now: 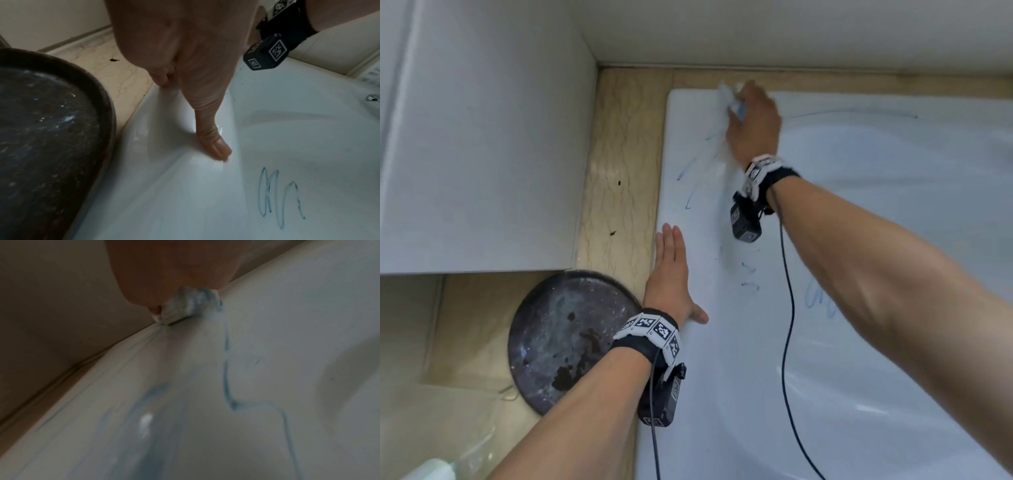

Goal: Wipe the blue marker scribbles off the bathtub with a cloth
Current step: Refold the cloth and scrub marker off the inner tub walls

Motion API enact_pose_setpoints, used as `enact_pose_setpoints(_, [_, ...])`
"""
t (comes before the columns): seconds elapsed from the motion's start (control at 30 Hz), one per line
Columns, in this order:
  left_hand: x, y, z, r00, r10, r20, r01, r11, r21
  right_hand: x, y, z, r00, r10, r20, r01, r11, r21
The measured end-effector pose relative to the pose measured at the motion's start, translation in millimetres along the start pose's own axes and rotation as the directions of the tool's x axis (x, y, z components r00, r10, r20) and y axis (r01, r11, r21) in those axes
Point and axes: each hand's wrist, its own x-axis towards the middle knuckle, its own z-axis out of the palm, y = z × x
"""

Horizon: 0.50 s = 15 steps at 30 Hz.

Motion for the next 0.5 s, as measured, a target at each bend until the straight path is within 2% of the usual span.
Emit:
enact_pose_setpoints(0.1, [1.5, -1.9, 1.3, 1.0, 0.008, -0.009, -0.008, 1.0, -0.015, -54.5, -32.9, 21.9, 0.963, -0.238, 0.126, 0.225, 0.969, 0.106])
enact_pose_setpoints(0.2, [2.0, -2.1, 2.0, 1.0, 0.011, -0.015, -0.011, 1.0, -0.007, -74.2, -38.1, 21.4, 0.844, -0.446, 0.298, 0.419, 0.895, 0.156])
enact_pose_setpoints(0.23, [1.4, -2.7, 1.9, 1.0, 0.015, -0.016, -0.015, 1.0, -0.004, -64.7, -35.4, 19.8, 0.826, -0.466, 0.316, 0.442, 0.885, 0.149])
enact_pose_setpoints(0.3, [1.2, -2.5, 2.9, 1.0, 0.014, -0.015, -0.015, 1.0, -0.006, -39.6, -29.8, 15.4, 0.876, -0.397, 0.275, 0.382, 0.918, 0.109])
enact_pose_setpoints(0.37, [2.0, -2.9, 3.5, 1.0, 0.013, -0.024, -0.013, 1.0, -0.013, -20.7, -29.9, 15.0, 0.95, -0.258, 0.177, 0.246, 0.965, 0.087])
enact_pose_setpoints(0.4, [2.4, -3.1, 3.8, 1.0, 0.016, -0.026, -0.016, 1.0, -0.014, -20.0, -32.6, 16.0, 0.966, -0.207, 0.155, 0.195, 0.977, 0.088])
enact_pose_setpoints(0.47, [2.0, -3.7, 4.8, 0.999, 0.016, -0.029, -0.017, 1.0, -0.015, -36.8, -39.9, 18.2, 0.961, -0.209, 0.182, 0.193, 0.976, 0.1])
enact_pose_setpoints(0.5, [1.3, -3.8, 4.7, 1.0, 0.017, -0.026, -0.017, 1.0, -0.017, -53.1, -41.5, 16.2, 0.936, -0.261, 0.235, 0.238, 0.964, 0.12])
